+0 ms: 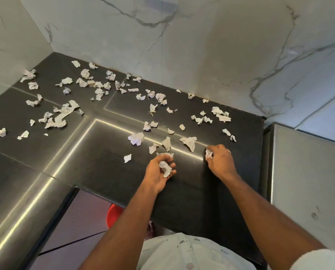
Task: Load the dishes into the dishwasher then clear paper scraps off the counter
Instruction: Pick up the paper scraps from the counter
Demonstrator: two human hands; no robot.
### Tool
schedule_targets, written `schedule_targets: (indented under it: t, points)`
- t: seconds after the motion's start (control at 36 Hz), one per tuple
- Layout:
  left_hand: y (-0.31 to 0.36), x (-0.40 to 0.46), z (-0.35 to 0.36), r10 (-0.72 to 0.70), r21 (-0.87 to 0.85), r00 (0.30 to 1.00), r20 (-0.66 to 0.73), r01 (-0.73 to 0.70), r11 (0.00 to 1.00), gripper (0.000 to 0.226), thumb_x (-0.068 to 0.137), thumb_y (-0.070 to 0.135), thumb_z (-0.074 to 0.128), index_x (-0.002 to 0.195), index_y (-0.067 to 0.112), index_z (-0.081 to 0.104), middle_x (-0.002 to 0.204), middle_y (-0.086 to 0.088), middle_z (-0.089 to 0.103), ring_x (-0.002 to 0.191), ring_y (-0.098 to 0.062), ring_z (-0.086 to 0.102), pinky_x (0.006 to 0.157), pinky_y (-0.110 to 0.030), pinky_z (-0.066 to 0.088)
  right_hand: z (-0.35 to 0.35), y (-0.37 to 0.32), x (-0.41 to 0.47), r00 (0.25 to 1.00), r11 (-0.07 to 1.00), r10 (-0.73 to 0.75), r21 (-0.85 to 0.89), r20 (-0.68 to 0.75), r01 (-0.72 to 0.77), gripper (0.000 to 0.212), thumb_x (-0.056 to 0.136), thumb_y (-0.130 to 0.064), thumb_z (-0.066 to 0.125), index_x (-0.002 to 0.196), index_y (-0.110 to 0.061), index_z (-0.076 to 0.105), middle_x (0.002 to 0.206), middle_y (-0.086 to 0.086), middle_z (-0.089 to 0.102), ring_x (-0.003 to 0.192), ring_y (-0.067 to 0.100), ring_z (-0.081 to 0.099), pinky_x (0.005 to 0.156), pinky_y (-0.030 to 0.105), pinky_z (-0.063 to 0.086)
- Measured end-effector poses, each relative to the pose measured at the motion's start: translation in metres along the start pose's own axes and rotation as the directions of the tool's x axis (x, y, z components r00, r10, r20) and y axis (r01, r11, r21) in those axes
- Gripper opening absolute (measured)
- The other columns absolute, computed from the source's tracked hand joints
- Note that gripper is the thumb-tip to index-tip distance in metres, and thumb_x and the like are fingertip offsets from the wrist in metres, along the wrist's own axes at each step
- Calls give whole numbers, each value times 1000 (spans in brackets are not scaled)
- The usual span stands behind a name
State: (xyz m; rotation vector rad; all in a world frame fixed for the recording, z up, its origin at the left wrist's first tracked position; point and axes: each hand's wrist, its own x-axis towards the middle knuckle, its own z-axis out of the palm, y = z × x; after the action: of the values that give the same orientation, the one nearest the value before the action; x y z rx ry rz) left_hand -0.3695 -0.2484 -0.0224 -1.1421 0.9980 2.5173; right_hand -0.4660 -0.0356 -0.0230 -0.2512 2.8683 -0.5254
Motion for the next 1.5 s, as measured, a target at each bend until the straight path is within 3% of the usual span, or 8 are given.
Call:
schedule_targets:
  t: [0.42,0.61,0.78,1.03,1.14,1.25,1.33,1.5]
  points:
    - [6,3,-2,-8,-93,1000,20,10,996,33,98,39,52,88,12,67,88,-9,68,76,-21,65,65,-35,55,0,-97,-16,949,849,-314,450,6,278,43,77,-41,78,117,-29,69,104,-11,64,80,3,61,71,19,50]
    - [12,2,-17,13,-93,1000,-1,-13,996,23,96,29,53,89,11,66,83,-5,64,68,-17,60,68,-36,52,6,-66,32,977,983,-182,26,109,180,52,97,-20,58,147,-33,46,147,7,40,129,34,44,107,45,42]
    - [15,0,-35,43,-140,999,-28,-47,989,42,98,46,50,97,9,68,86,-9,68,75,-22,64,73,-40,53,25,-53,20,964,947,-255,-184,78,265,31,90,-2,55,114,-16,71,101,6,62,96,27,61,81,38,54]
    - [16,-5,-40,53,-182,998,-34,-59,982,51,99,55,45,102,9,66,93,-13,70,80,-25,66,76,-41,55,6,-128,-25,961,820,-237,502,-140,275,14,88,-23,73,102,-21,74,90,-12,71,79,0,64,73,13,50]
    - [17,-8,-37,22,-232,1000,1,-22,973,44,101,45,43,98,12,72,91,-9,73,81,-22,71,74,-38,55,18,-152,-37,915,819,-389,493,103,293,25,78,-31,79,102,-29,74,100,-14,67,89,0,62,79,23,53]
    - [22,-9,-39,33,-224,999,17,-28,974,23,86,29,54,89,13,69,94,-11,69,82,-23,67,74,-38,54,17,-149,-27,953,803,-299,550,43,227,25,80,-35,77,105,-31,73,106,-14,63,85,-3,58,72,13,44]
    - [26,-10,-42,50,-231,999,4,-48,972,19,78,26,59,79,8,66,87,-9,64,74,-21,61,61,-33,54,15,-134,-11,970,881,-241,410,-44,237,25,88,-31,70,112,-26,72,112,-8,61,91,6,59,78,20,46]
    - [25,-15,-48,82,-292,996,-18,-84,953,26,90,26,52,79,8,66,83,-8,66,73,-21,62,59,-33,53,35,-104,-9,918,944,-316,-14,241,329,30,92,-17,62,120,-25,69,110,-1,59,107,22,58,90,35,50]
